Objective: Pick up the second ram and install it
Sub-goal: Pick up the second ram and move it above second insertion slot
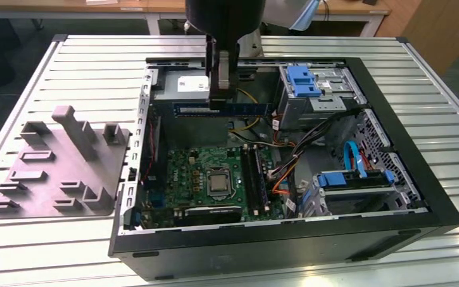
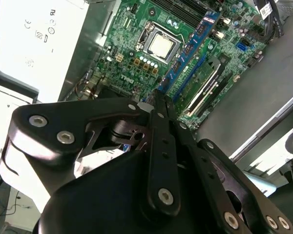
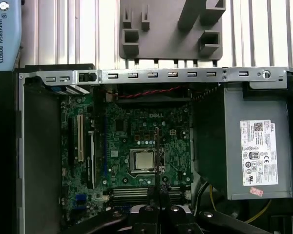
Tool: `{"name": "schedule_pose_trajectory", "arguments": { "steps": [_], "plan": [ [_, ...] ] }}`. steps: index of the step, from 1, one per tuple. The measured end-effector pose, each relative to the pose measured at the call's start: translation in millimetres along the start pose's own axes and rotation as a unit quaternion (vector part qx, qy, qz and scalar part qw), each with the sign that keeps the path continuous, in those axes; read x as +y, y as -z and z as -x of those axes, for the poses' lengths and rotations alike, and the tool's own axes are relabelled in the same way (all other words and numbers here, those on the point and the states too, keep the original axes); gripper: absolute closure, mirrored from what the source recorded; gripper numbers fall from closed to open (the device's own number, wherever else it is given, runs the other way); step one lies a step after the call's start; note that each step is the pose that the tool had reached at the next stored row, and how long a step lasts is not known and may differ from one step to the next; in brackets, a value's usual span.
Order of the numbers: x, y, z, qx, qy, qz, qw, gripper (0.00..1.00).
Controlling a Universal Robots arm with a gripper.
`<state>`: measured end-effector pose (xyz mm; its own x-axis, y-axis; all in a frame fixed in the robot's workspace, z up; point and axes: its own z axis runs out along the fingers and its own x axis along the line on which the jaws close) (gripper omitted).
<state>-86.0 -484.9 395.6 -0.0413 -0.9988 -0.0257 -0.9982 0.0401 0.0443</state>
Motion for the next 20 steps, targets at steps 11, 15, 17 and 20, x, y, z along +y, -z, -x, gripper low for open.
{"name": "schedule_pose_trajectory", "arguments": {
  "steps": [11,15,17,20],
  "plan": [
    [-7.4,-12.2,-0.4,0.0,0.0,0.0001,1.0,0.89],
    [-11.6,-16.7,-0.5,0.0,0.0,0.0003,1.0,0.89],
    [-12.2,-19.6,-0.6,0.0,0.0,0.0003,1.0,0.89],
    [-12.8,-23.1,-0.9,0.0,0.0,0.0003,1.0,0.89]
  ]
}}
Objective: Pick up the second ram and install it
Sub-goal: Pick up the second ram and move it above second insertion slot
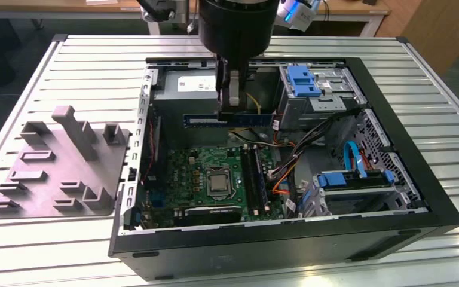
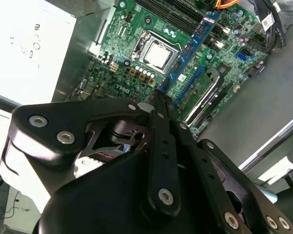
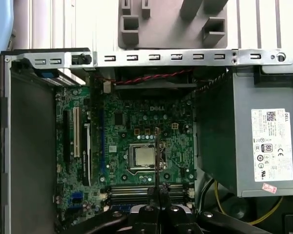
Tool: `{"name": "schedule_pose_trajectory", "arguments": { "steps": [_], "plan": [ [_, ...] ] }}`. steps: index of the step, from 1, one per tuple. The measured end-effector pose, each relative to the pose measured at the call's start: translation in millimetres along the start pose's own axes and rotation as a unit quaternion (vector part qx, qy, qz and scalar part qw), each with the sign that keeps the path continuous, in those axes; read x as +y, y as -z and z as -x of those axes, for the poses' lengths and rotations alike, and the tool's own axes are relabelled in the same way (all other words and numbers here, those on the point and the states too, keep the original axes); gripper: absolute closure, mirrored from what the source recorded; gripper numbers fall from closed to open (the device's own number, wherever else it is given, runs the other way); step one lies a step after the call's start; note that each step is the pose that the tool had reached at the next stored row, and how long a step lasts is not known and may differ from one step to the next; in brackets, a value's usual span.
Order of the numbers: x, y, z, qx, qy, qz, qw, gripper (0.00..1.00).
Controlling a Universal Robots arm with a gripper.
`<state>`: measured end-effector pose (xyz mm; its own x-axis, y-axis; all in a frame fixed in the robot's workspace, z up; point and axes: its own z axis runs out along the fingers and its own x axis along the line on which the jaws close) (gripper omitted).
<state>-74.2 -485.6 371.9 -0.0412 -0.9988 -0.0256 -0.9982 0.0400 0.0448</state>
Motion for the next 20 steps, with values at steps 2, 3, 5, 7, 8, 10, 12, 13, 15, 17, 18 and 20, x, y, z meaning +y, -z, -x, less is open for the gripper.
{"name": "schedule_pose_trajectory", "arguments": {
  "steps": [2,3,5,7,8,10,12,13,15,17,18,20],
  "plan": [
    [-0.4,-1.9,-0.2,0.0,0.0,0.0,1.0,0.89],
    [-0.8,-2.8,-0.2,0.0,0.0,0.0,1.0,0.89],
    [-1.9,-4.5,-0.3,0.0,0.0,0.0,1.0,0.89],
    [-3.3,-6.3,-0.4,0.0,0.0,0.0,1.0,0.89],
    [-3.7,-7.3,-0.5,0.0,0.0,0.0,1.0,0.89],
    [-4.4,-9.4,-0.7,0.0,0.0,0.0,1.0,0.89],
    [-4.8,-10.8,-0.8,0.0001,0.0,0.0,1.0,0.89],
    [-4.9,-11.3,-0.8,0.0001,0.0,0.0001,1.0,0.89],
    [-5.1,-12.6,-0.9,0.0,0.0,0.0,1.0,0.89],
    [-5.6,-13.8,-0.9,0.0,0.0,0.0,1.0,0.89],
    [-5.7,-14.4,-0.9,0.0,0.0,0.0,1.0,0.89],
    [-6.1,-15.9,-0.9,0.0,0.0,0.0,1.0,0.89]
  ]
}}
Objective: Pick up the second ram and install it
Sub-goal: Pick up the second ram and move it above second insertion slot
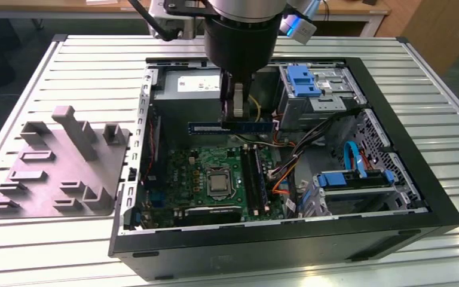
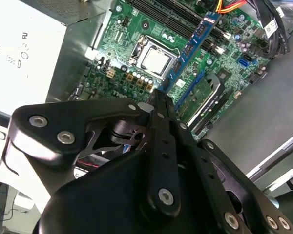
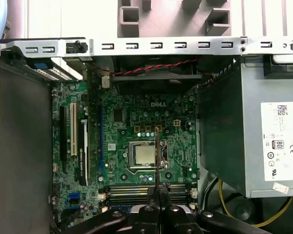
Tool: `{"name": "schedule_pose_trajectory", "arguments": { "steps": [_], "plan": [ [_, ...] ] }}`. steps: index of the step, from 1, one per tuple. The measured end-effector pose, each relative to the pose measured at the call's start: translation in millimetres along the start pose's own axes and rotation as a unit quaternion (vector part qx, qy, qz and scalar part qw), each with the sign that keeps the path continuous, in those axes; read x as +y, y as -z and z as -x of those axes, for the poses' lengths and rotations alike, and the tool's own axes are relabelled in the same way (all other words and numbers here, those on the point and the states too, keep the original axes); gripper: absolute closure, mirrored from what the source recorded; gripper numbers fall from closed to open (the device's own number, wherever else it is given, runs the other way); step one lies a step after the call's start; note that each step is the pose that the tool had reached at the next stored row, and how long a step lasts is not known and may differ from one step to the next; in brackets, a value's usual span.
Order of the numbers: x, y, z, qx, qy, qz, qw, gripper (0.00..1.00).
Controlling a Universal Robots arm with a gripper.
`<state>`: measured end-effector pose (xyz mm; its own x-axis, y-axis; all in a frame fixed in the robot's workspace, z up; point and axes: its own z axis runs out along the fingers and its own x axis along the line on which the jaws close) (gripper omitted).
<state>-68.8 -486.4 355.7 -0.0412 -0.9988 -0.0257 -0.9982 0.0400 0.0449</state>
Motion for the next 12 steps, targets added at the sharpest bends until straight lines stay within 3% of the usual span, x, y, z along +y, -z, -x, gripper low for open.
{"name": "schedule_pose_trajectory", "arguments": {
  "steps": [12],
  "plan": [
    [-3.1,-6.7,-0.1,0.0,0.0,0.0,1.0,0.89]
  ]
}}
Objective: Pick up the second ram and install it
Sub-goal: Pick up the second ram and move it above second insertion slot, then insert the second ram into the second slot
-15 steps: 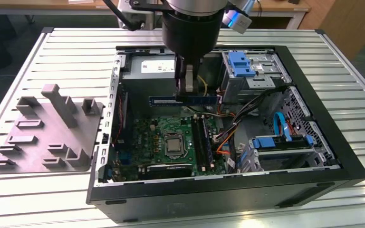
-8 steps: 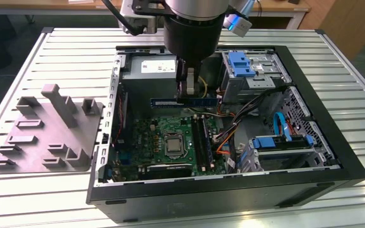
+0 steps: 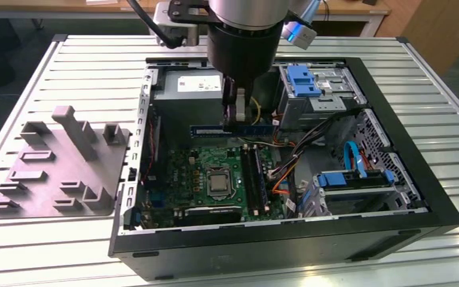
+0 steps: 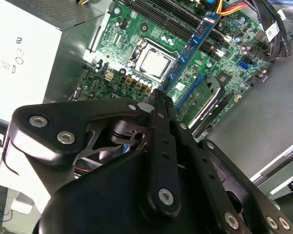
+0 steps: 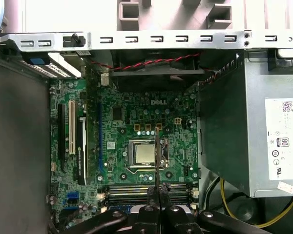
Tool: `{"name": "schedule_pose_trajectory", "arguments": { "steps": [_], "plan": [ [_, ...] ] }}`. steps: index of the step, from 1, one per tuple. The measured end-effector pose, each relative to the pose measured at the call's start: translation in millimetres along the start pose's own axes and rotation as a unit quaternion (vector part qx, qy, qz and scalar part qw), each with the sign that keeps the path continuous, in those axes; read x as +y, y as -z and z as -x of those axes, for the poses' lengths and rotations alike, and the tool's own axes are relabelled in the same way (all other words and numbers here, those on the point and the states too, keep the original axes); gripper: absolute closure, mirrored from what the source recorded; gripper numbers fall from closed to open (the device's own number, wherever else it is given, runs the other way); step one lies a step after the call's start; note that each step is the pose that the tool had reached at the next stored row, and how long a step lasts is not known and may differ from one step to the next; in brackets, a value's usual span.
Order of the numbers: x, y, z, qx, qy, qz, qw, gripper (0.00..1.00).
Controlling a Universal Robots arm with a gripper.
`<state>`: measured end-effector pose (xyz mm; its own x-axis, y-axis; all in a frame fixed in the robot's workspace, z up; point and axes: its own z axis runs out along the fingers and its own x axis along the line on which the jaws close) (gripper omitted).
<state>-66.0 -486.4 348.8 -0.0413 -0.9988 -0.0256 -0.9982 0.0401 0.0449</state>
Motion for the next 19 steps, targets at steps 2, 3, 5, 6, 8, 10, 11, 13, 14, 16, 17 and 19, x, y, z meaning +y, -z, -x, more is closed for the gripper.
{"name": "schedule_pose_trajectory", "arguments": {
  "steps": [2,3,5,6,8,10,11,13,14,16,17,19],
  "plan": [
    [-0.1,-0.4,0.0,0.0,0.0,0.0,1.0,0.89],
    [-0.1,-0.8,0.0,0.0,0.0,0.0,1.0,0.89],
    [-0.1,-0.9,0.0,0.0,0.0,0.0,1.0,0.89],
    [-0.1,-0.9,-0.1,0.0,0.0,0.0,1.0,0.89],
    [-0.1,-0.9,-0.1,0.0,0.0,0.0,1.0,0.89],
    [-0.1,-1.0,-0.1,0.0,0.0,0.0,1.0,0.89],
    [-0.1,-1.0,-0.1,0.0,0.0,0.0,1.0,0.89],
    [-0.1,-1.1,-0.1,0.0,0.0,0.0,1.0,0.89],
    [-0.1,-1.1,-0.1,0.0,-0.001,0.0,1.0,0.89],
    [-0.1,-1.3,0.0,-0.0006,-0.013,-0.0003,0.9999,0.89],
    [-0.1,-1.5,0.0,-0.001,-0.022,-0.0006,0.9998,0.89],
    [-0.1,-1.6,-0.1,-0.0018,-0.04,-0.001,0.9992,0.89]
  ]
}}
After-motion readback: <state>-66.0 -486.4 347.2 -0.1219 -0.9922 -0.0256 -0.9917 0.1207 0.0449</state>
